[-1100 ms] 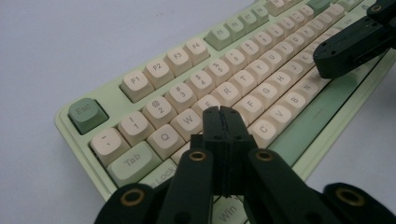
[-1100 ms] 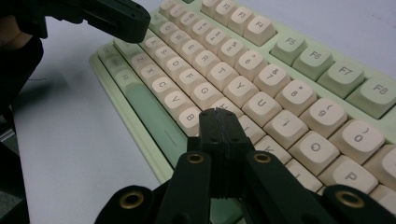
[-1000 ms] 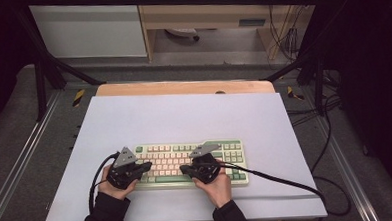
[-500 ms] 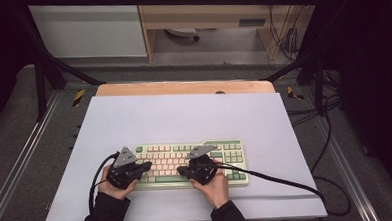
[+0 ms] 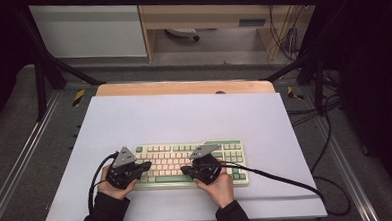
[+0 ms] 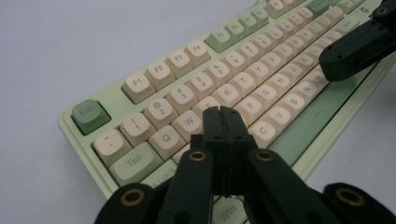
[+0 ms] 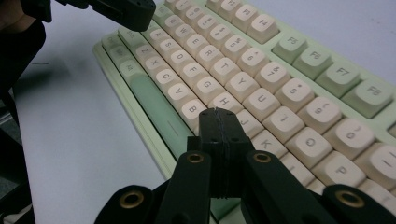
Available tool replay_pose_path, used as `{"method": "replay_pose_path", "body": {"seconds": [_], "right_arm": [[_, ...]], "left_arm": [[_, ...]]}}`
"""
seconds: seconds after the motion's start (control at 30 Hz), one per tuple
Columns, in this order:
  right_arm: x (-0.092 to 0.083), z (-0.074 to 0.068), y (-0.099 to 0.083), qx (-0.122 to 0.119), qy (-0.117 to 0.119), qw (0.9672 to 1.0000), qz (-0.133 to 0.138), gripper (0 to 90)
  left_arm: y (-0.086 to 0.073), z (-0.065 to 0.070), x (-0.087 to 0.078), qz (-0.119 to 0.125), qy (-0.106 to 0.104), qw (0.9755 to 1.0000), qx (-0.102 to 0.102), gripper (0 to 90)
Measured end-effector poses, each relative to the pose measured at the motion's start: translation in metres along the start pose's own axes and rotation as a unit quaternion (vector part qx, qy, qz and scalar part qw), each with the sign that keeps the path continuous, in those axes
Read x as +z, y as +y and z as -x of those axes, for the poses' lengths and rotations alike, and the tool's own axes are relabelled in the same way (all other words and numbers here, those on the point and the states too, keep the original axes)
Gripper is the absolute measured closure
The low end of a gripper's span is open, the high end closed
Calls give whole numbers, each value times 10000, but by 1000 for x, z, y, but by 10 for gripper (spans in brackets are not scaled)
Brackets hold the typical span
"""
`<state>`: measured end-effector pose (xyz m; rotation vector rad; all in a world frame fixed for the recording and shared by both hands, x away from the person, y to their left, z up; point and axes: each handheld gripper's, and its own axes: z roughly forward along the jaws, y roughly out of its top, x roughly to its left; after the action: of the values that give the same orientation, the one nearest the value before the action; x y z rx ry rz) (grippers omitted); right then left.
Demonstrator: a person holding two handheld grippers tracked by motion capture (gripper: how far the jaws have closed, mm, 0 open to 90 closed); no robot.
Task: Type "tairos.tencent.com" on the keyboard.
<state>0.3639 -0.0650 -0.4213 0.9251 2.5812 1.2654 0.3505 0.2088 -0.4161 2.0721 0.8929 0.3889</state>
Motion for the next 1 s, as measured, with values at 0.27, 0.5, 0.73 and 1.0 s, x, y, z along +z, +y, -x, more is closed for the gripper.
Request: {"method": "replay_pose_path", "body": {"seconds": [0.27, 0.5, 0.73, 1.0], "right_arm": [[-22, 12, -6, 58, -178, 9998, 11, 900], [-40, 22, -16, 202, -278, 9994, 76, 900], [-50, 30, -28, 290, -329, 9990, 73, 900], [-57, 35, -38, 351, -348, 9987, 110, 900]], "left_arm": [[1, 1, 0, 7, -15, 10000, 5, 899], [2, 3, 1, -32, -36, 10000, 22, 899], [6, 7, 2, -24, -28, 10000, 66, 899], [14, 15, 10, -49, -37, 9999, 114, 899]]}}
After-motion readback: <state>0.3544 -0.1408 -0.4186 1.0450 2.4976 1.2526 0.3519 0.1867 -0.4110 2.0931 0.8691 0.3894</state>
